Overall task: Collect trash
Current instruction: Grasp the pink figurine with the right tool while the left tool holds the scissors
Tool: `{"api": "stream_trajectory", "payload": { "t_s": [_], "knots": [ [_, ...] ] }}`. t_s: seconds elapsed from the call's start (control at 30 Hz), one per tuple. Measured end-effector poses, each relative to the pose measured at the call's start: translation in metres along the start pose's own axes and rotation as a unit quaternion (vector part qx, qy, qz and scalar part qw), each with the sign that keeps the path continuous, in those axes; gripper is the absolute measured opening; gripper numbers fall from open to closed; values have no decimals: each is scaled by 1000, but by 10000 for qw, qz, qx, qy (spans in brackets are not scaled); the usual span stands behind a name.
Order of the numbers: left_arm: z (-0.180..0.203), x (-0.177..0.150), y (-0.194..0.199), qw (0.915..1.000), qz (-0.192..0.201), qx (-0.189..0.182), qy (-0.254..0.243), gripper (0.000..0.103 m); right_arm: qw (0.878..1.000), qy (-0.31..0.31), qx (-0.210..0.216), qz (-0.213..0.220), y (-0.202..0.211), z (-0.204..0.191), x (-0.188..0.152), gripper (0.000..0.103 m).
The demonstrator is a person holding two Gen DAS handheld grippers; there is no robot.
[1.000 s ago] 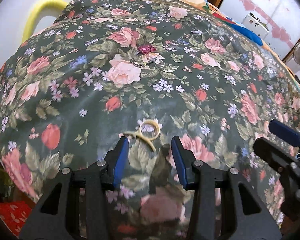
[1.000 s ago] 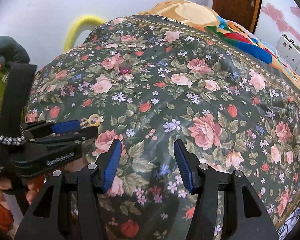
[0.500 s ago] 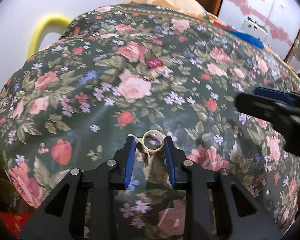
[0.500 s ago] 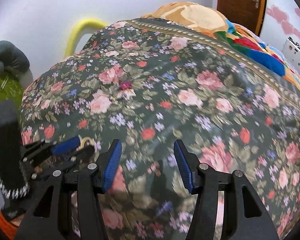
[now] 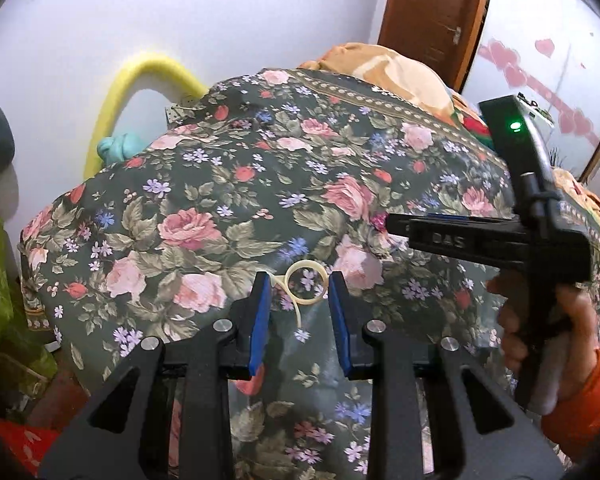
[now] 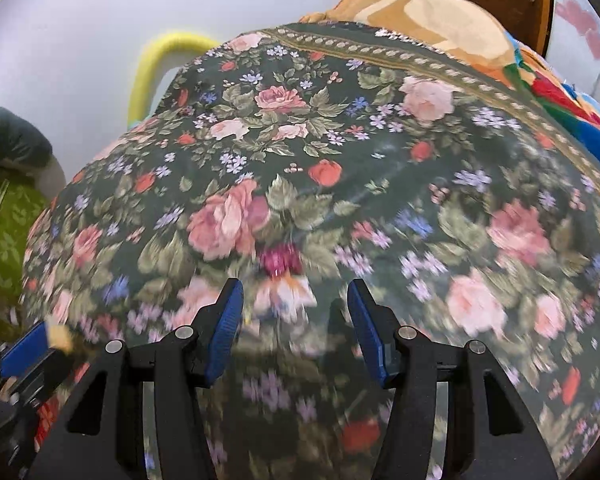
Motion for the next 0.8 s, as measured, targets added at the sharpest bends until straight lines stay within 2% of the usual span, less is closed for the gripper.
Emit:
{"api": "stream_trajectory", "payload": {
  "t_s": [0.13, 0.23, 0.27, 0.3, 0.37, 0.4, 0.47, 0.8],
  "knots": [
    [-6, -2, -2, 10000, -15, -1, 48, 28, 9999, 133, -94, -17, -14, -7, 5, 50],
    [-10, -8, -2, 9999, -69, -17, 81, 28, 9986, 380, -355, 7, -22, -10, 5, 35],
    [-11, -10, -3, 9999, -85, -11, 78, 28, 9980, 458, -434, 7, -22, -12, 5, 25],
    [-11, -11, -3, 9999, -94, -11, 72, 28, 9975, 515, -476, 3, -22, -12, 5, 20],
    [-13, -14, -2, 9999, -117, 18, 65, 28, 9980, 496, -388, -46, -19, -14, 3, 19],
    [-13, -16, -1, 9999, -134, 7, 85, 28, 9982, 472, -359, -51, -15, -16, 2, 8],
    [-14, -18, 3, 9998, -146, -1, 140, 28, 9980, 490, -404, -44, -6, -18, -1, 3],
    [-17, -15, 46, 9998, -55, 16, 202, 28, 9974, 623, -212, 278, 65, -47, -11, 3]
  ]
}}
Point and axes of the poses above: each gripper's, at about its wrist camera, not at the fingertips, and y roughly against the way its jaws point, z to its right, x to its top, the point moved 10 cm from there along -y, roughly the way its jaws point, and after that the axes turned 1 degree about -y, right-handed, at the moved point
